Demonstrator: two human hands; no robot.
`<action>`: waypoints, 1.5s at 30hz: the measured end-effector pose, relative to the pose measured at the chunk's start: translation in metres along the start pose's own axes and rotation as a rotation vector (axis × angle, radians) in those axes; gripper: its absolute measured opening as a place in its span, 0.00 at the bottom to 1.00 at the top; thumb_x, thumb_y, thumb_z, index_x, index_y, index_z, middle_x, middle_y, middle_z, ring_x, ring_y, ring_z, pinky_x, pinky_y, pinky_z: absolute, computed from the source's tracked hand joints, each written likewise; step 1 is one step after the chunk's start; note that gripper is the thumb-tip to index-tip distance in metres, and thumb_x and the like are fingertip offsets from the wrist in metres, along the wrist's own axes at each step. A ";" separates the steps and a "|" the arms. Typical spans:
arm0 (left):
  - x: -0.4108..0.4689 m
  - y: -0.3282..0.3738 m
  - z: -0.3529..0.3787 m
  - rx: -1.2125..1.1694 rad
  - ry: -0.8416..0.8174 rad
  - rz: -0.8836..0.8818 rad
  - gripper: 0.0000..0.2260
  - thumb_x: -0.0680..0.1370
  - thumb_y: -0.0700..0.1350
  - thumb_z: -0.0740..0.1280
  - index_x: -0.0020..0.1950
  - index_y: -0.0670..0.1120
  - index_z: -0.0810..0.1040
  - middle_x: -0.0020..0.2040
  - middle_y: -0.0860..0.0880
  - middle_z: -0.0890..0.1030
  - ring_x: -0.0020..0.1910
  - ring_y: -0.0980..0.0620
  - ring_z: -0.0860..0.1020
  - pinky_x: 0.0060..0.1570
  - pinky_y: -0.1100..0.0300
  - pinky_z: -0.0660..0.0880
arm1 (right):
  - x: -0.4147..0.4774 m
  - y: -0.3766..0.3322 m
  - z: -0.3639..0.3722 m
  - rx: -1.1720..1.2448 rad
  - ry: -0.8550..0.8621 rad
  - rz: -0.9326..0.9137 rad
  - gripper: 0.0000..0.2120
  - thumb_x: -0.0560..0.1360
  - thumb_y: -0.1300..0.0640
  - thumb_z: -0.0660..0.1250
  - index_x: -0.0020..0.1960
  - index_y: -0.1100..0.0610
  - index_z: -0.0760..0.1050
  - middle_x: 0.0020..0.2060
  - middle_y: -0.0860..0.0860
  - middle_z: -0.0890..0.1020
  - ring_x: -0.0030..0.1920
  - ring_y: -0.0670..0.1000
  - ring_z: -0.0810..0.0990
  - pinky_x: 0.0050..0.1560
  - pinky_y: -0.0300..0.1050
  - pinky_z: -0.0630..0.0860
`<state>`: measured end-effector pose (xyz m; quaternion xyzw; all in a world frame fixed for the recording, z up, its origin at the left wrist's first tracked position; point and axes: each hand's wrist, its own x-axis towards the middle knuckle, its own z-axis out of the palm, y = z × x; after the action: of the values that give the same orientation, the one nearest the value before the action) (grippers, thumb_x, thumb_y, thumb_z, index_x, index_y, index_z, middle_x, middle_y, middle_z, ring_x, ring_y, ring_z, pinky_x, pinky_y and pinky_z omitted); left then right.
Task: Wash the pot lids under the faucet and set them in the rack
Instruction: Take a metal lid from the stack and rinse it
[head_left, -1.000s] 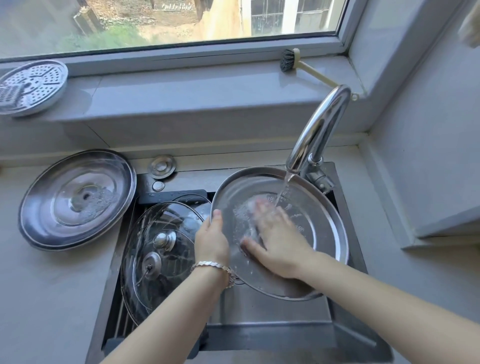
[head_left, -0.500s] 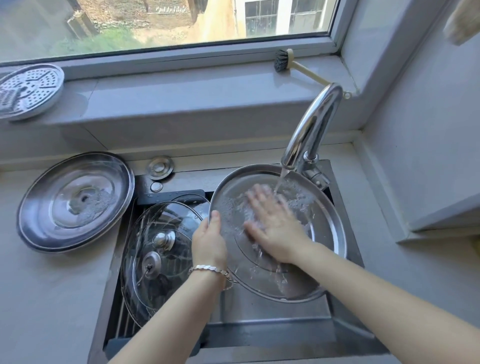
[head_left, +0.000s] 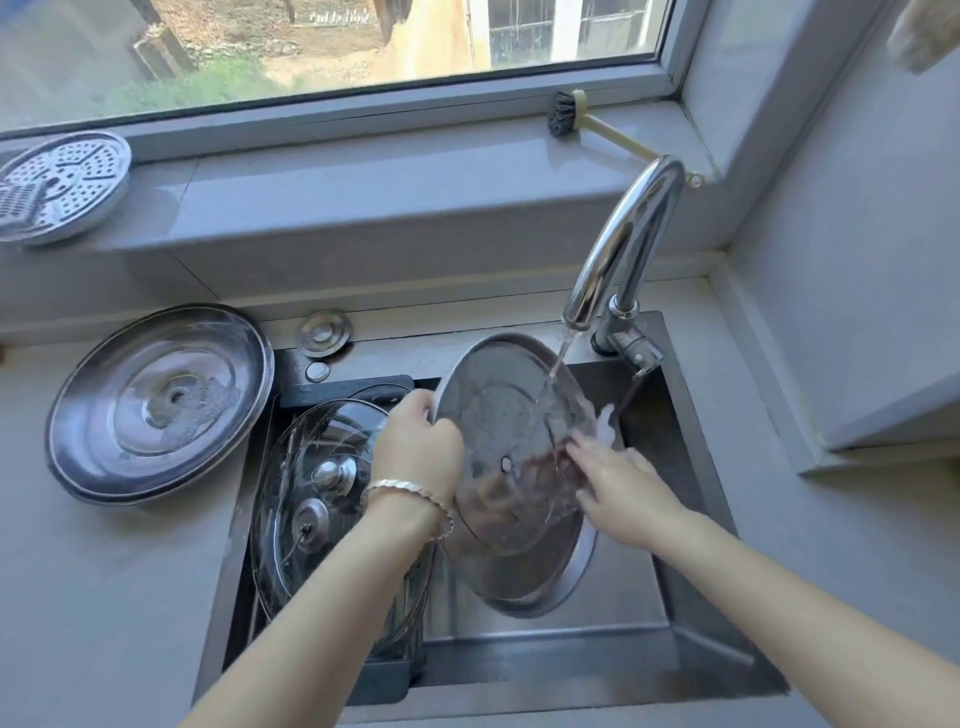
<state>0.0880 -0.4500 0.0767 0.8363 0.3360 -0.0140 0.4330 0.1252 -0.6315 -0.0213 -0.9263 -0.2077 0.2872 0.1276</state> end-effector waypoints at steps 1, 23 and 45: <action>-0.003 0.006 0.001 0.137 -0.028 0.056 0.07 0.73 0.33 0.57 0.41 0.44 0.70 0.35 0.47 0.71 0.38 0.45 0.67 0.35 0.57 0.61 | -0.008 0.000 0.005 0.048 -0.017 0.001 0.23 0.79 0.56 0.55 0.74 0.56 0.59 0.75 0.50 0.58 0.74 0.51 0.59 0.71 0.45 0.56; 0.002 -0.022 0.018 0.075 0.006 0.025 0.18 0.81 0.46 0.57 0.31 0.43 0.61 0.29 0.48 0.64 0.32 0.47 0.63 0.28 0.57 0.57 | 0.003 -0.038 0.035 0.442 0.173 0.282 0.32 0.80 0.44 0.49 0.77 0.59 0.44 0.77 0.54 0.44 0.76 0.52 0.40 0.75 0.48 0.38; -0.012 -0.034 0.037 -0.132 0.027 -0.028 0.18 0.81 0.44 0.55 0.32 0.42 0.68 0.29 0.48 0.69 0.30 0.52 0.66 0.31 0.58 0.59 | 0.006 -0.062 0.009 0.117 0.178 -0.561 0.33 0.76 0.43 0.44 0.76 0.58 0.48 0.76 0.54 0.48 0.73 0.44 0.41 0.72 0.38 0.34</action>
<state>0.0695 -0.4700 0.0335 0.8011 0.3538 0.0136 0.4825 0.1046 -0.5729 -0.0093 -0.8452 -0.4268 0.1700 0.2730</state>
